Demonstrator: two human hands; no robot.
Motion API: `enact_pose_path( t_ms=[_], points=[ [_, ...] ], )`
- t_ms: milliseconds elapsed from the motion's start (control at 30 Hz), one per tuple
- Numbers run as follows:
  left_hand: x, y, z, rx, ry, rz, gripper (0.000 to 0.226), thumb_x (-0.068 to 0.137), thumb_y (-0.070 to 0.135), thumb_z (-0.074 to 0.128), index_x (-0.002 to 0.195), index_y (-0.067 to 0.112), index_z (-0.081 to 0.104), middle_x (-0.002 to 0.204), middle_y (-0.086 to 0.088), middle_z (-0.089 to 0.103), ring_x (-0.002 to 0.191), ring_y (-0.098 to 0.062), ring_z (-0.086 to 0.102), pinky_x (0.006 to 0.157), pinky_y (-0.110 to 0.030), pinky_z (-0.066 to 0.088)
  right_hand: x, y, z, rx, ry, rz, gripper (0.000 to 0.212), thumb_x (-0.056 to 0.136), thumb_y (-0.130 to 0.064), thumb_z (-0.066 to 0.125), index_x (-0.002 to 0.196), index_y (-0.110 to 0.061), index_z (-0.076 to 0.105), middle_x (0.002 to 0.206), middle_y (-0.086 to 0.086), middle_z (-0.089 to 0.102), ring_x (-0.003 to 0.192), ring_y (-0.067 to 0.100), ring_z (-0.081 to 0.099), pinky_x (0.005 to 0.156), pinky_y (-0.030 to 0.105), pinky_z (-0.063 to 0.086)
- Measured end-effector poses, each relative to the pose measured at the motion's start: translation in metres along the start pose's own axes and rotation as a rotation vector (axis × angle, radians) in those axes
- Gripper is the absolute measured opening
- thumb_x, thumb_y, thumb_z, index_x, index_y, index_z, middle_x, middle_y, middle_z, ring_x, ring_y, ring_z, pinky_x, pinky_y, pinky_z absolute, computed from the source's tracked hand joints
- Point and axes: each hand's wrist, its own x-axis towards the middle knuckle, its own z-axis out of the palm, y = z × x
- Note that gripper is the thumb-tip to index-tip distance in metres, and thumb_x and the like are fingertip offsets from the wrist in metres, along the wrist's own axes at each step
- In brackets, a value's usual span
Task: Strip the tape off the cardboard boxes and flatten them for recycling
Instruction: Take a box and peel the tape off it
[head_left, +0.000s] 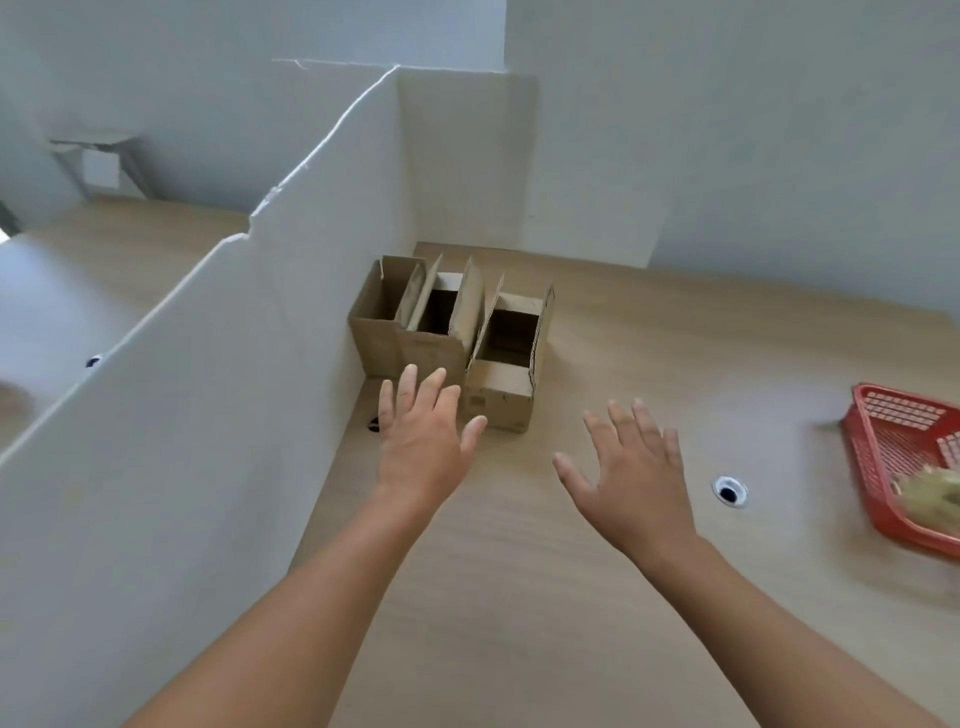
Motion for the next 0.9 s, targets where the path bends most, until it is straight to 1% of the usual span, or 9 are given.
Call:
enact_pose_path(
  t_ms=[100, 200, 267, 333, 500, 600, 700, 800, 900],
  points=[
    [0.052, -0.002, 0.037, 0.026, -0.035, -0.048, 0.058, 0.103, 0.057, 0.039, 0.147, 0.022, 0.048, 0.161, 0.003, 0.035, 0.156, -0.024, 0.009, 0.126, -0.047, -0.003, 0.064, 0.0, 0.035, 0.013, 0.007, -0.004, 0.074, 0.094, -0.069, 0.037, 0.154, -0.025, 0.041, 0.166, 0.004, 0.028, 0.158, 0.025, 0.004, 0.126, 0.055, 0.005],
    [0.093, -0.005, 0.074, 0.077, -0.048, -0.047, 0.057, 0.102, 0.058, 0.04, 0.144, 0.02, 0.05, 0.149, 0.001, 0.049, 0.145, -0.024, 0.033, 0.124, -0.043, 0.016, 0.119, -0.004, 0.069, 0.058, 0.05, -0.002, 0.072, 0.092, -0.069, 0.047, 0.148, -0.023, 0.05, 0.163, 0.007, 0.035, 0.158, 0.028, 0.011, 0.125, 0.056, 0.011],
    [0.109, -0.007, 0.09, 0.043, -0.016, -0.071, 0.052, 0.102, 0.056, 0.043, 0.136, 0.018, 0.056, 0.131, -0.002, 0.062, 0.123, -0.026, 0.052, 0.108, -0.04, 0.037, 0.146, -0.008, 0.088, 0.084, 0.077, 0.002, 0.068, 0.09, -0.068, 0.056, 0.141, -0.023, 0.057, 0.161, 0.008, 0.038, 0.157, 0.031, 0.015, 0.124, 0.056, 0.014],
    [0.117, -0.006, 0.098, -0.047, 0.024, -0.12, 0.046, 0.103, 0.051, 0.047, 0.131, 0.017, 0.06, 0.117, -0.005, 0.068, 0.107, -0.03, 0.06, 0.088, -0.042, 0.047, 0.164, -0.013, 0.102, 0.114, 0.098, 0.004, 0.06, 0.089, -0.062, 0.062, 0.132, -0.021, 0.062, 0.159, 0.009, 0.041, 0.155, 0.033, 0.019, 0.123, 0.056, 0.017],
    [0.117, -0.005, 0.111, -0.117, 0.1, -0.138, 0.026, 0.106, 0.036, 0.044, 0.11, 0.018, 0.063, 0.091, -0.005, 0.068, 0.084, -0.031, 0.063, 0.061, -0.036, 0.039, 0.176, -0.016, 0.124, 0.232, 0.206, 0.086, 0.03, 0.093, -0.034, 0.066, 0.114, -0.012, 0.067, 0.151, 0.012, 0.051, 0.15, 0.042, 0.029, 0.119, 0.063, 0.024],
    [0.097, -0.004, 0.108, -0.195, 0.096, -0.073, 0.022, 0.106, 0.029, 0.047, 0.1, 0.013, 0.06, 0.093, -0.002, 0.067, 0.086, -0.026, 0.062, 0.063, -0.038, 0.043, 0.154, -0.01, 0.123, 0.262, 0.188, 0.106, 0.023, 0.094, -0.027, 0.063, 0.111, -0.012, 0.066, 0.153, 0.01, 0.049, 0.151, 0.041, 0.027, 0.12, 0.062, 0.022],
    [0.044, 0.002, 0.1, -0.407, -0.02, -0.038, 0.02, 0.105, 0.023, 0.048, 0.113, 0.01, 0.061, 0.115, -0.003, 0.068, 0.106, -0.025, 0.062, 0.084, -0.042, 0.05, 0.102, -0.004, 0.112, 0.295, 0.124, 0.126, 0.021, 0.093, -0.022, 0.063, 0.111, -0.011, 0.065, 0.153, 0.008, 0.05, 0.149, 0.036, 0.032, 0.12, 0.058, 0.026],
    [-0.04, 0.006, 0.083, -0.588, -0.196, -0.082, 0.04, 0.106, 0.022, 0.047, 0.145, 0.011, 0.049, 0.142, -0.001, 0.059, 0.131, -0.021, 0.054, 0.103, -0.041, 0.047, 0.011, -0.005, 0.095, 0.413, 0.076, 0.132, 0.02, 0.088, -0.016, 0.064, 0.106, -0.01, 0.06, 0.124, 0.008, 0.063, 0.118, 0.034, 0.057, 0.099, 0.05, 0.046],
    [-0.146, 0.004, 0.066, -0.687, -0.269, -0.108, 0.046, 0.104, 0.021, 0.047, 0.15, 0.023, 0.043, 0.133, 0.02, 0.056, 0.124, -0.01, 0.055, 0.096, -0.032, 0.047, -0.107, -0.014, 0.084, 0.539, -0.009, 0.176, 0.026, 0.085, -0.013, 0.065, 0.108, -0.015, 0.055, 0.103, -0.001, 0.058, 0.094, 0.025, 0.059, 0.077, 0.042, 0.049]
  ],
)
